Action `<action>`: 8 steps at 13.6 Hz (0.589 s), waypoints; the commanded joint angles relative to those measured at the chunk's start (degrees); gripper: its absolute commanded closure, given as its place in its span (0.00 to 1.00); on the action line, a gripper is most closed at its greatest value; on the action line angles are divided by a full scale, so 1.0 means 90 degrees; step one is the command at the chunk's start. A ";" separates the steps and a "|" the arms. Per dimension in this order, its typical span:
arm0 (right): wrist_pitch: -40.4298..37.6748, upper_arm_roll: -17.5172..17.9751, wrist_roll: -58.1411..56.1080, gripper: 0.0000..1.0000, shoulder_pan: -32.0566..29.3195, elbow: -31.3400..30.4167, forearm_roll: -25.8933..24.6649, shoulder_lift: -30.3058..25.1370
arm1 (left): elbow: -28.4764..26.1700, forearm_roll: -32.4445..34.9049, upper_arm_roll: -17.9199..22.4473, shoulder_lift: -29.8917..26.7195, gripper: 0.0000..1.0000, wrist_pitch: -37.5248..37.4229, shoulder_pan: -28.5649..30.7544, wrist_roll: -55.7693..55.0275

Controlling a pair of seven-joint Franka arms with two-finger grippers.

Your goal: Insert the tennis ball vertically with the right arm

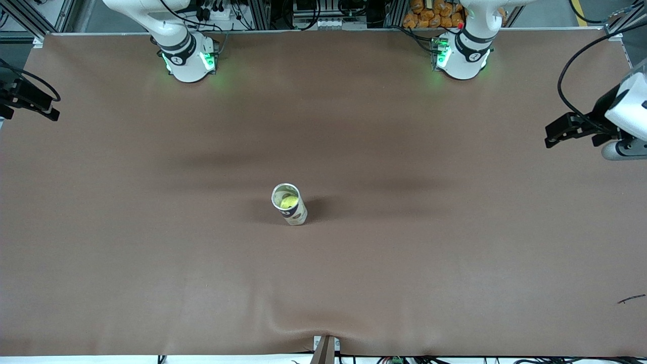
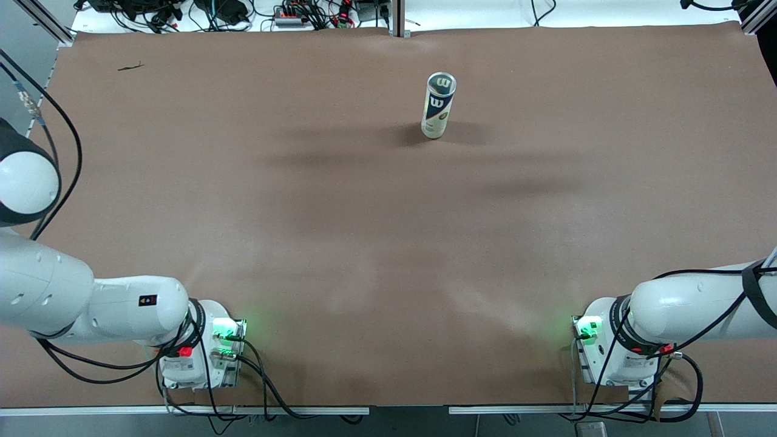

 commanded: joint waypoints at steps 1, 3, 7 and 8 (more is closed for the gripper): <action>-0.0075 0.0070 0.0046 0.00 -0.0105 0.0089 0.0069 0.0006 | -0.0631 -0.0150 0.0317 -0.0530 0.00 0.0114 -0.0374 -0.0300; -0.0075 0.0070 0.0055 0.00 -0.0105 0.0089 0.0069 0.0006 | -0.1100 -0.0160 0.0327 -0.0852 0.00 0.0407 -0.0501 -0.0476; -0.0075 0.0070 0.0046 0.00 -0.0105 0.0089 0.0069 0.0006 | -0.1607 -0.0043 0.0269 -0.1301 0.00 0.0408 -0.0678 -0.0916; -0.0075 0.0070 0.0046 0.00 -0.0105 0.0089 0.0069 0.0006 | -0.1638 -0.0033 0.0249 -0.1351 0.00 0.0398 -0.0649 -0.0926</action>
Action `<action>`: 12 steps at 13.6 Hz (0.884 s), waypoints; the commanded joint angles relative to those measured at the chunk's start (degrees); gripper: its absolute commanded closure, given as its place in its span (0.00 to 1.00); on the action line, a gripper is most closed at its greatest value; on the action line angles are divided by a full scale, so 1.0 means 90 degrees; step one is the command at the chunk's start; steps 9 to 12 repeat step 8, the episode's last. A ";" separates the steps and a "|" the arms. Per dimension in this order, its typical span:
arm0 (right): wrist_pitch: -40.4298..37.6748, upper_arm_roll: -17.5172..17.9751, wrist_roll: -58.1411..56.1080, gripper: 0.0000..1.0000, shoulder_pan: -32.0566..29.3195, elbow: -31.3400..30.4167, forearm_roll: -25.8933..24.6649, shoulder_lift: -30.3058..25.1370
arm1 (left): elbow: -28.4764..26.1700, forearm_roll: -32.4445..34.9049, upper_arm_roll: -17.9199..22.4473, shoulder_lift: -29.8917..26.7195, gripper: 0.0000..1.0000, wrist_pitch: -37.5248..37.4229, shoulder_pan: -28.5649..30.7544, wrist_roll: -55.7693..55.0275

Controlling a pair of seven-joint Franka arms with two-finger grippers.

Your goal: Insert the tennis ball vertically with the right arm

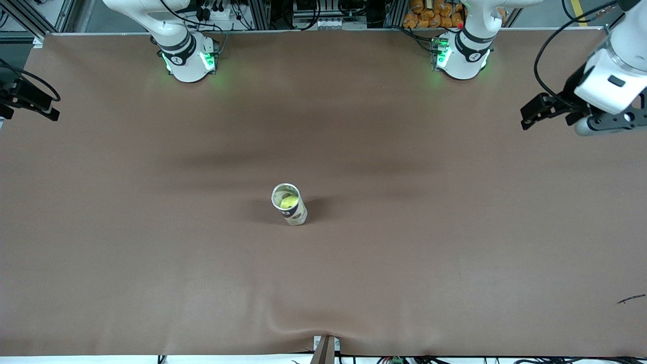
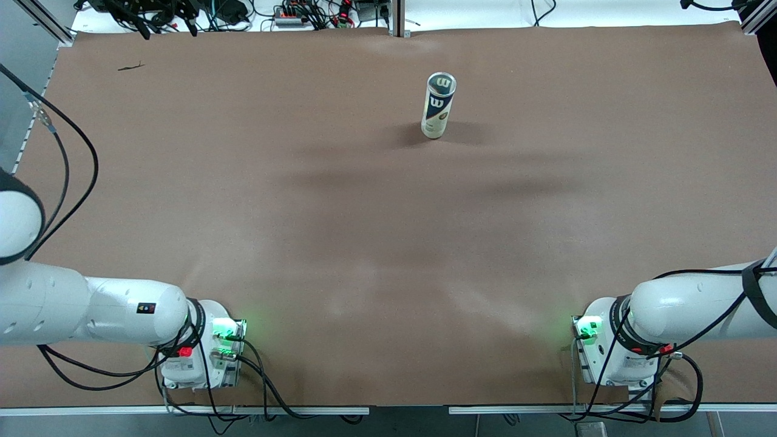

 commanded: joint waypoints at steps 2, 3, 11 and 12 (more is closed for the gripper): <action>-0.0075 0.0070 0.0046 0.00 -0.0105 0.0089 0.0069 0.0006 | -0.0374 0.0042 0.0096 -0.0386 0.00 0.0091 0.0012 0.0005; -0.0075 0.0070 0.0046 0.00 -0.0105 0.0089 0.0069 0.0006 | -0.0287 0.0061 0.0125 -0.0366 0.00 0.0071 0.0021 0.0229; -0.0075 0.0070 0.0046 0.00 -0.0105 0.0089 0.0069 0.0006 | 0.0046 0.0061 0.0399 -0.0239 0.00 -0.0114 -0.0027 0.0710; -0.0075 0.0070 0.0046 0.00 -0.0105 0.0089 0.0069 0.0006 | 0.0046 0.0061 0.0399 -0.0239 0.00 -0.0114 -0.0027 0.0710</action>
